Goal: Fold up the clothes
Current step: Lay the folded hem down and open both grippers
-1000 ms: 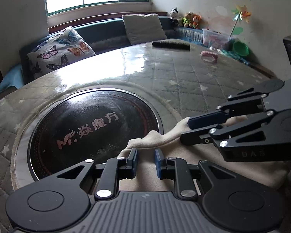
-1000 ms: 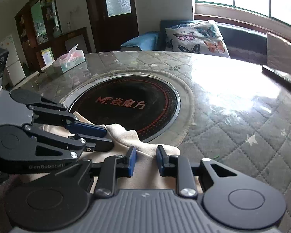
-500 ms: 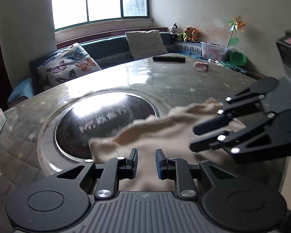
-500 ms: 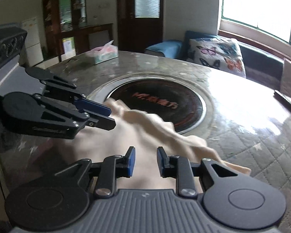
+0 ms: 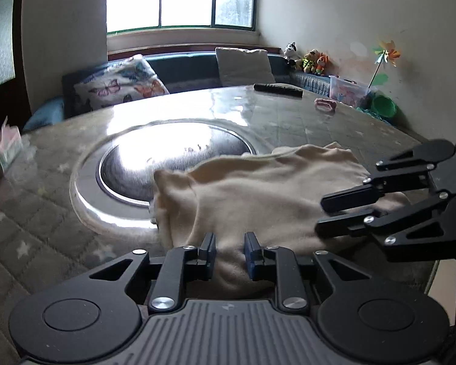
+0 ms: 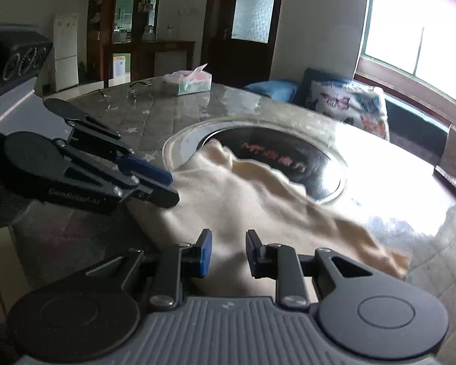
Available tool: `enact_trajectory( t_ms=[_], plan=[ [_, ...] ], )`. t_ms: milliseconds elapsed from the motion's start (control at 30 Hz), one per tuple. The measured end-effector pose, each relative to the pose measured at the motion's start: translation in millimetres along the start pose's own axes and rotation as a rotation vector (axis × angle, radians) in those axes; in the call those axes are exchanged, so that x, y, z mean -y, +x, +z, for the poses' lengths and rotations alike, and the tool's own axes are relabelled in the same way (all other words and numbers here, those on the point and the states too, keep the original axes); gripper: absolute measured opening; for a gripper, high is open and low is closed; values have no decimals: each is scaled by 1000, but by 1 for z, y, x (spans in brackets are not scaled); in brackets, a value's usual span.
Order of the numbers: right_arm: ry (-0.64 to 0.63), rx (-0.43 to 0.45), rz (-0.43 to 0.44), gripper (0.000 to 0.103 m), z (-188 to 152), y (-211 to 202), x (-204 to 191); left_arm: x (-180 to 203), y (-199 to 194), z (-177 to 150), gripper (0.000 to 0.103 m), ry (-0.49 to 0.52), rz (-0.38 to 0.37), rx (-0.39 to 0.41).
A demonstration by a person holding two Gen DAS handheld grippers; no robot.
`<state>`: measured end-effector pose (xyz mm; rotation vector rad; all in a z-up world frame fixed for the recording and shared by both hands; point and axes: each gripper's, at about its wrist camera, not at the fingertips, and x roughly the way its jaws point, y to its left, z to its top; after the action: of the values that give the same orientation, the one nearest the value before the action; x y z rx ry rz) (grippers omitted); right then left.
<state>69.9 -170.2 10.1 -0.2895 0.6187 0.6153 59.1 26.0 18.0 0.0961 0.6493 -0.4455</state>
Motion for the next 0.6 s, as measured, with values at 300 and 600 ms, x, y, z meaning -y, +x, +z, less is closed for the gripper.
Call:
enact_trajectory(
  t_ms=[300,600],
  plan=[
    [137,-14,-24,24,-27,-25,29,0,0,-1,24,-7,-2,-2],
    [221,3,-22,25,-25,-40,51,3,-1,13,24,5,0,12]
  ],
)
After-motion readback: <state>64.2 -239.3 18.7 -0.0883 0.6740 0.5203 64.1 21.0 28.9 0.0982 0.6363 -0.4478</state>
